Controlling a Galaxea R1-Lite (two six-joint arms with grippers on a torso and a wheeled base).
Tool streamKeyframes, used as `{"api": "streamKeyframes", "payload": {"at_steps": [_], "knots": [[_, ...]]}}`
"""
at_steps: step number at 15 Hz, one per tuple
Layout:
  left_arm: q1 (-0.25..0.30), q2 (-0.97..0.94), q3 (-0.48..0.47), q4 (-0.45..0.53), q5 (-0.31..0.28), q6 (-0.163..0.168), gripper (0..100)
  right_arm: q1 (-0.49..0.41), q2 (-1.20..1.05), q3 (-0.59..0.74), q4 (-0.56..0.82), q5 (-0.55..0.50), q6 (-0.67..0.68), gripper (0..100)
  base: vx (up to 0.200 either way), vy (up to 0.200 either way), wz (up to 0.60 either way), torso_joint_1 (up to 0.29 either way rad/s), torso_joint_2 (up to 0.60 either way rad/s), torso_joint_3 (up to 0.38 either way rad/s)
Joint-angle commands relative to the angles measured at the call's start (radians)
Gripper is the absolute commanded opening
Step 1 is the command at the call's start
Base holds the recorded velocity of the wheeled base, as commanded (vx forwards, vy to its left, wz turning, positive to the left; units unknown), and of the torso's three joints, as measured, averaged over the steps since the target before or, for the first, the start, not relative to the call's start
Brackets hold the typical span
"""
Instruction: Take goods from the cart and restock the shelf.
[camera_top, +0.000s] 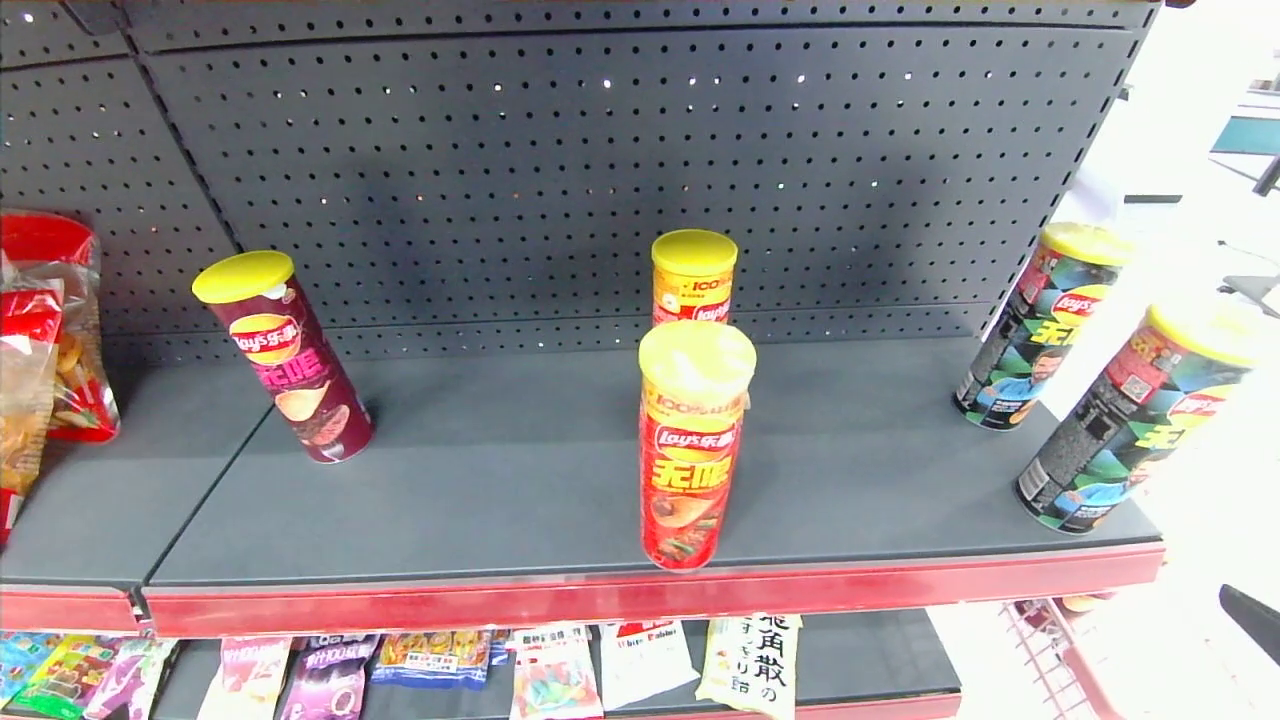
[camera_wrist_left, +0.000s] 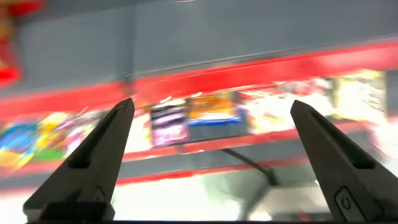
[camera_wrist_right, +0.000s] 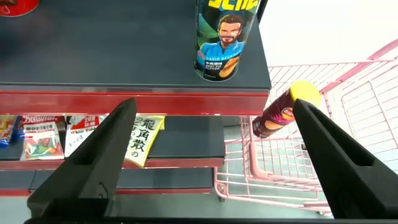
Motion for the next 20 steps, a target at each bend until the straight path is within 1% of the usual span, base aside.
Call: {"api": "streamKeyframes", "payload": {"at_steps": [1, 2, 3, 4, 9, 11, 12, 13, 20], "knots": [[0.009, -0.089, 0.021, 0.001, 0.014, 0.021, 100, -0.001, 0.033, 0.001, -0.011, 0.002, 0.0, 100, 0.0, 0.0, 0.0, 0.0, 0.0, 0.0], [0.009, -0.093, 0.015, 0.0, 0.014, 0.056, 100, -0.005, 0.051, -0.007, -0.011, 0.002, 0.007, 100, 0.0, 0.0, 0.0, 0.0, 0.0, 0.0], [0.009, -0.093, 0.01, 0.0, 0.015, 0.083, 100, -0.004, 0.053, -0.004, -0.009, 0.002, 0.005, 100, 0.0, 0.0, 0.0, 0.0, 0.0, 0.0], [0.009, -0.096, 0.01, 0.0, 0.015, 0.102, 100, 0.001, 0.053, 0.004, -0.008, 0.003, 0.0, 100, -0.2, 0.0, 0.0, -0.007, 0.0, 0.007], [0.009, -0.121, 0.011, -0.002, 0.017, 0.102, 100, 0.004, 0.033, 0.011, -0.003, 0.002, -0.009, 100, -0.2, 0.0, 0.0, 0.005, 0.0, 0.006], [0.009, -0.127, 0.011, -0.004, 0.017, 0.108, 100, 0.004, 0.013, 0.016, 0.0, 0.0, -0.036, 100, 0.0, 0.0, 0.0, 0.0, 0.0, 0.0], [0.009, -0.136, 0.011, -0.002, 0.017, 0.117, 100, 0.004, 0.001, 0.028, 0.0, 0.0, -0.046, 100, 0.0, 0.0, 0.0, 0.0, 0.0, 0.0], [0.009, -0.138, 0.011, -0.004, 0.017, 0.117, 100, 0.004, -0.004, 0.031, 0.0, 0.0, -0.05, 100, 0.0, 0.0, 0.0, 0.0, 0.0, 0.0], [0.009, -0.145, 0.011, -0.004, 0.015, 0.123, 100, 0.002, -0.003, 0.031, 0.0, 0.0, -0.056, 100, 0.0, -0.2, 0.0, 0.01, 0.0, 0.002]]}}
